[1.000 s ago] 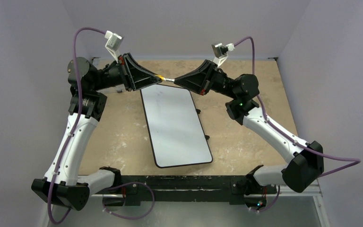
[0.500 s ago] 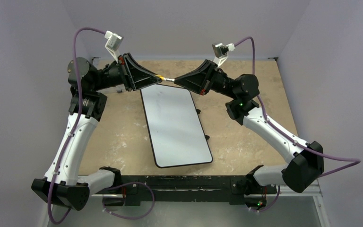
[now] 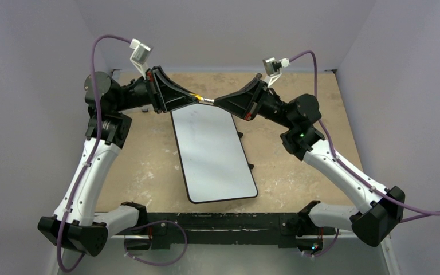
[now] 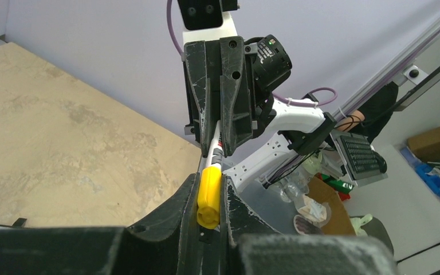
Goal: Write a sentence on the whiteboard
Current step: Open the pen cap from the whiteboard marker, then place the pen cap at the center of the board.
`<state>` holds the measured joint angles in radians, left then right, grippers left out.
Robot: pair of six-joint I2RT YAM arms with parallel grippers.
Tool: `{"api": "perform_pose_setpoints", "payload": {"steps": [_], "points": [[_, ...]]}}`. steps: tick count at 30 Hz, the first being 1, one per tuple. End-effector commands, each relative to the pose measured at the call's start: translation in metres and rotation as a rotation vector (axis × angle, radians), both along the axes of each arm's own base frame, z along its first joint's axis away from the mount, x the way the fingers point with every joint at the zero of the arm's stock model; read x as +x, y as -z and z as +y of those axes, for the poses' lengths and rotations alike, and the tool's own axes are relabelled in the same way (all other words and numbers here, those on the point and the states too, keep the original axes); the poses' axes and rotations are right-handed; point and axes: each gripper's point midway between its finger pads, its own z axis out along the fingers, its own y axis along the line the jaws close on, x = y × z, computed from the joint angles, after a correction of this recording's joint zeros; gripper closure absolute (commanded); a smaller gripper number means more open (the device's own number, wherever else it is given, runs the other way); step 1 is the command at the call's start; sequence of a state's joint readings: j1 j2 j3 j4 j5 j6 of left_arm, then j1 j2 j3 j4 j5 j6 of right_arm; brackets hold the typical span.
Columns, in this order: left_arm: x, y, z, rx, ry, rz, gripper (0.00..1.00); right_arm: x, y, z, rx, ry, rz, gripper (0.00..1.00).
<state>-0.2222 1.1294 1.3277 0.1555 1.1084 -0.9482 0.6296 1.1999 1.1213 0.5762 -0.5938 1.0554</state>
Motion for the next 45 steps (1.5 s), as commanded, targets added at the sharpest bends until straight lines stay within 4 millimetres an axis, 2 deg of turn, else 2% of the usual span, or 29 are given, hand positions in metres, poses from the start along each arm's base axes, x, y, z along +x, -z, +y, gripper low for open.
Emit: {"api": "perform_pose_setpoints", "payload": {"steps": [1,7,9,12,16,19,21,22,25,30,34,35,38,41,45], "points": [[0.002,-0.027,0.014,-0.060,-0.068,-0.168,1.00,-0.023,-0.048,-0.030,0.119,0.035,-0.080,1.00],[-0.017,-0.040,0.022,-0.117,-0.038,-0.362,1.00,-0.027,-0.053,-0.033,0.149,0.013,-0.032,1.00],[-0.017,-0.044,0.027,-0.140,-0.044,-0.380,1.00,-0.029,-0.055,-0.034,0.151,0.002,-0.029,1.00],[-0.004,-0.048,0.036,-0.150,-0.069,-0.327,1.00,-0.033,-0.059,-0.035,0.151,-0.004,-0.044,1.00],[0.001,-0.051,0.041,-0.159,-0.072,-0.264,1.00,-0.033,-0.057,-0.035,0.123,0.014,-0.067,1.00],[0.010,-0.042,0.044,-0.136,-0.133,-0.220,1.00,-0.030,-0.056,-0.035,0.104,0.037,-0.076,1.00],[0.027,-0.024,0.048,-0.087,-0.224,-0.135,1.00,-0.013,-0.046,-0.037,0.017,0.145,-0.069,1.00],[0.031,-0.023,0.051,-0.070,-0.274,-0.154,1.00,-0.008,-0.043,-0.039,-0.019,0.192,-0.074,1.00],[0.048,0.012,0.068,0.049,-0.475,-0.004,1.00,0.010,-0.030,-0.049,-0.118,0.326,-0.061,1.00],[0.068,0.082,0.120,0.255,-0.851,0.203,1.00,0.034,0.003,-0.064,-0.269,0.483,-0.030,1.00],[0.073,0.150,0.149,0.368,-1.015,0.378,1.00,0.038,0.023,-0.067,-0.313,0.507,-0.017,1.00],[0.073,0.172,0.158,0.398,-1.062,0.422,1.00,0.039,0.027,-0.067,-0.323,0.509,-0.014,1.00],[0.073,0.216,0.181,0.435,-1.198,0.515,1.00,0.040,0.036,-0.069,-0.355,0.518,-0.012,1.00],[0.071,0.258,0.196,0.439,-1.302,0.612,1.00,0.042,0.047,-0.074,-0.404,0.545,-0.006,1.00],[0.074,0.312,0.201,0.413,-1.353,0.708,1.00,0.039,0.058,-0.084,-0.438,0.578,-0.017,1.00]]}}
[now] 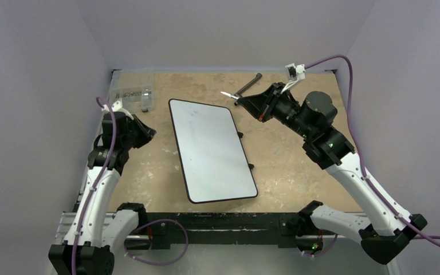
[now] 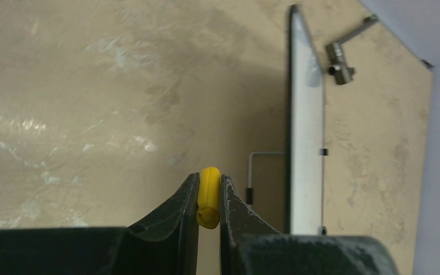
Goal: Write a sentence on the whiteboard
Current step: Place the pen cap at the center of the board.
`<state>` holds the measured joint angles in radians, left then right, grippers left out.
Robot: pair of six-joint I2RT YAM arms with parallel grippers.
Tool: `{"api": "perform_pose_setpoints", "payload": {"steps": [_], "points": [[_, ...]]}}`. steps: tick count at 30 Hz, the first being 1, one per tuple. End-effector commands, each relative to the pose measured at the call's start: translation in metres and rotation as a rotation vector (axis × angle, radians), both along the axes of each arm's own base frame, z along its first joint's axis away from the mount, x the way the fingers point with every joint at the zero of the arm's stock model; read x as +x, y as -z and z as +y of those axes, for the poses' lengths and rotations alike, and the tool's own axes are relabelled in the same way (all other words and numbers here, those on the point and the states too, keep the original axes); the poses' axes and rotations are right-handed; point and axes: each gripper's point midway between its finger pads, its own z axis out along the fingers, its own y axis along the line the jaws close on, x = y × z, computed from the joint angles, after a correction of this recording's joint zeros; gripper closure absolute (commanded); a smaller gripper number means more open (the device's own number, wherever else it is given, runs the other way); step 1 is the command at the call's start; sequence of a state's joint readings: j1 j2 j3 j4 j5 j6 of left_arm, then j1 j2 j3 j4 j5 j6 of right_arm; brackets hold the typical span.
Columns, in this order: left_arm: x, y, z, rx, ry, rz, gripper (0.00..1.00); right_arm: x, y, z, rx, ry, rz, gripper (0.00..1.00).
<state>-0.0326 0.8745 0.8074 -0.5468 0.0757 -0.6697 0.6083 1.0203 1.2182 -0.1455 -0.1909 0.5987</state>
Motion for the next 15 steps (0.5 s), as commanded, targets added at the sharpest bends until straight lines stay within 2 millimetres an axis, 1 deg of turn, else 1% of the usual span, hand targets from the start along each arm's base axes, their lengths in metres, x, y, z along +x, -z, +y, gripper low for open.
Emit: {"api": "perform_pose_setpoints", "payload": {"steps": [1,3,5,9,14,15], "points": [[0.009,0.037,0.023,-0.010,-0.187,0.005,1.00,-0.005,0.006,-0.017,-0.055,0.052,-0.050,1.00],[0.010,0.058,0.025,-0.021,-0.218,0.048,1.00,-0.009,0.012,-0.017,-0.068,0.035,-0.049,1.00],[0.011,0.074,0.026,-0.038,-0.244,0.071,1.00,-0.011,0.017,-0.018,-0.077,0.033,-0.047,1.00],[0.013,0.091,0.027,-0.073,-0.290,0.059,1.00,-0.013,0.020,-0.024,-0.090,0.053,-0.053,1.00],[0.009,0.111,0.031,-0.058,-0.313,0.090,1.00,-0.014,0.021,-0.028,-0.110,0.062,-0.073,1.00],[0.009,0.113,0.031,-0.060,-0.314,0.098,0.98,-0.014,0.022,-0.029,-0.114,0.064,-0.073,1.00]]}}
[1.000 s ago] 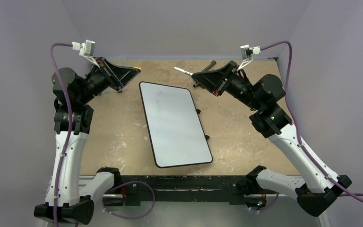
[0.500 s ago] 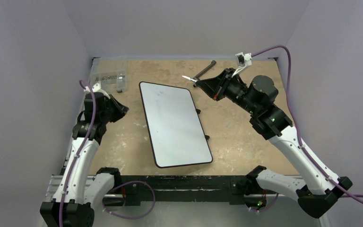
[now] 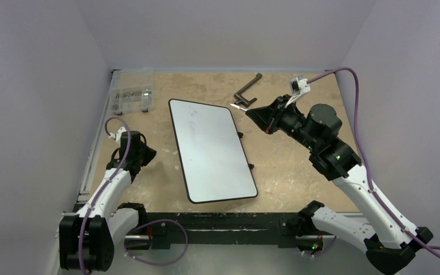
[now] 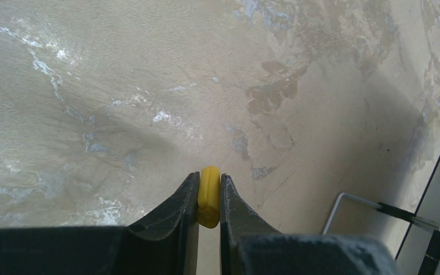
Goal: Write a sentence on the whiteboard
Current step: Place the pen cap at the center of the board.
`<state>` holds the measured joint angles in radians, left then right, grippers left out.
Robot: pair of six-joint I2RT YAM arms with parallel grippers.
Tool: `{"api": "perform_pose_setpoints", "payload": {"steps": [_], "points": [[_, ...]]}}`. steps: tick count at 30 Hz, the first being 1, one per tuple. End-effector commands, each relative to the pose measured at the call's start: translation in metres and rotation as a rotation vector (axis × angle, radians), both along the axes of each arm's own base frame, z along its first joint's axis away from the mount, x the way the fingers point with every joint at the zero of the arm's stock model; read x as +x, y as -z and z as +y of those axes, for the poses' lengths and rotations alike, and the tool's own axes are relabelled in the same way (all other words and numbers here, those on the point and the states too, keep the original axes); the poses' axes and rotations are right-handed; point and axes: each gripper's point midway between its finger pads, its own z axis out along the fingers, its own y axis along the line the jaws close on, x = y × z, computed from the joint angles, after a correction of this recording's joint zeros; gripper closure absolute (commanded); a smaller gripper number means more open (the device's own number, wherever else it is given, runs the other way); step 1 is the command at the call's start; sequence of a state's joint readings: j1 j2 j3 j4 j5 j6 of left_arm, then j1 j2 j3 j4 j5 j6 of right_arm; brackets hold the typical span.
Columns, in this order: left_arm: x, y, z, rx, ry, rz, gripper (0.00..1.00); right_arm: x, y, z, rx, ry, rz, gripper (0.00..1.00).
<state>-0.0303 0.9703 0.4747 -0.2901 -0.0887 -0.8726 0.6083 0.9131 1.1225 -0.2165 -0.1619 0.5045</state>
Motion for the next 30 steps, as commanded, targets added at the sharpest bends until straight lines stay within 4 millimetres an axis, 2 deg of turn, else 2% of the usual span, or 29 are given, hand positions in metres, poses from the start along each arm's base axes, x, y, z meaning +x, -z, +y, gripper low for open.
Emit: {"api": "perform_pose_setpoints", "payload": {"steps": [1,5,9,10,14,16,21,25,28,30], "points": [[0.016,-0.004,0.008,-0.003,-0.061,-0.063,0.96,0.002,-0.007,-0.008,-0.019,0.035,-0.057,1.00],[0.016,-0.001,0.009,-0.003,-0.071,-0.048,0.86,0.004,-0.004,-0.012,-0.034,0.055,-0.050,1.00],[0.016,-0.005,0.011,0.016,-0.067,-0.045,0.71,0.006,0.000,-0.013,-0.044,0.065,-0.039,1.00],[0.015,-0.006,0.013,0.027,-0.074,-0.040,0.66,0.006,0.000,-0.013,-0.047,0.066,-0.038,1.00],[0.008,-0.015,0.023,0.068,-0.111,-0.015,0.35,0.008,0.002,-0.014,-0.055,0.075,-0.034,1.00],[0.007,-0.023,0.025,0.075,-0.119,-0.023,0.29,0.008,0.004,-0.014,-0.061,0.077,-0.031,1.00],[0.008,-0.055,0.027,0.115,-0.081,-0.065,0.29,0.009,0.005,-0.015,-0.069,0.081,-0.031,1.00],[0.014,-0.096,0.023,0.148,-0.009,-0.146,0.33,0.009,0.006,-0.015,-0.077,0.079,-0.032,1.00],[0.018,-0.120,0.013,0.157,0.086,-0.204,0.37,0.009,0.004,-0.014,-0.083,0.074,-0.037,1.00],[0.020,-0.133,-0.002,0.137,0.184,-0.236,0.41,0.009,0.003,-0.016,-0.093,0.077,-0.041,1.00]]}}
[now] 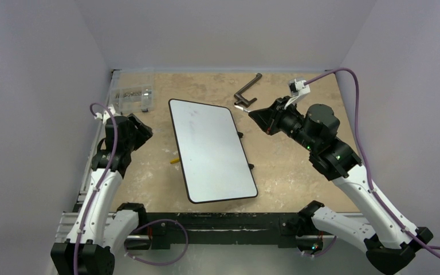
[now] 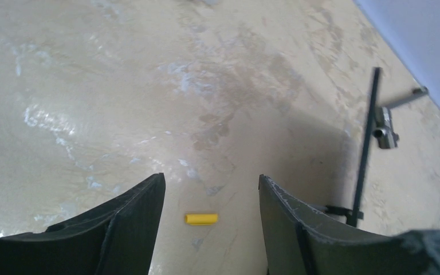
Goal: Write a sentence on the whiteboard
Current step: Place the pen cap at the center of the board, then move the whiteboard to the center of the board.
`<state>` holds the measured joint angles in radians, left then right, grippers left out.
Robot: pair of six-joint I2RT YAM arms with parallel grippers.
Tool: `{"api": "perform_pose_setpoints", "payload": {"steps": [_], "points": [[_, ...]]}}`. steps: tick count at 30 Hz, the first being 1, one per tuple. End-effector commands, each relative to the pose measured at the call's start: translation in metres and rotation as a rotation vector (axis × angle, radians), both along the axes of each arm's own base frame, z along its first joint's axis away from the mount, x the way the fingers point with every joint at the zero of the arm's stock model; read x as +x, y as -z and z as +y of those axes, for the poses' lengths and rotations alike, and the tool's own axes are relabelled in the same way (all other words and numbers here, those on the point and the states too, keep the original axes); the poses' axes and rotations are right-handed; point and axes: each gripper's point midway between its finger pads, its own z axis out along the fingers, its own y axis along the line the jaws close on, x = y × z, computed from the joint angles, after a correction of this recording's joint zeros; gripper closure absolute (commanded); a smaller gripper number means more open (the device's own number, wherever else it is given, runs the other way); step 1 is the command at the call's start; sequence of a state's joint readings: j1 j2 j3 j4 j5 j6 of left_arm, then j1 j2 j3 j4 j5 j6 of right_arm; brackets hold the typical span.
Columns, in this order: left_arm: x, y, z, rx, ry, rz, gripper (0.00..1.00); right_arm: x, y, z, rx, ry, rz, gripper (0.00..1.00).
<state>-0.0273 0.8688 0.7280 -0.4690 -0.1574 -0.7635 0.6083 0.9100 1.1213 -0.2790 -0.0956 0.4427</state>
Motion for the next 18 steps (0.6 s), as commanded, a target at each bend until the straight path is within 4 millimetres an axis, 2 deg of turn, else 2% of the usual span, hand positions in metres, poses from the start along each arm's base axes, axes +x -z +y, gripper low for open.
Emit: {"api": "perform_pose_setpoints", "payload": {"steps": [1,4,10,14,18], "points": [[0.004,-0.039,-0.027,0.017,0.233,-0.074,0.42,0.002,-0.014,-0.006,-0.023,0.021,-0.054,1.00],[0.001,-0.049,-0.045,-0.012,0.343,-0.084,0.45,0.002,-0.023,-0.013,-0.045,0.044,-0.074,1.00],[-0.003,-0.046,-0.072,-0.090,0.498,-0.072,0.60,-0.003,-0.028,-0.021,-0.058,0.060,-0.082,1.00],[0.004,-0.037,-0.090,-0.166,0.578,-0.064,0.65,-0.006,-0.028,-0.023,-0.056,0.062,-0.081,1.00],[0.010,-0.039,-0.107,-0.247,0.658,-0.090,0.68,-0.008,-0.026,-0.024,-0.057,0.058,-0.076,1.00]]}}
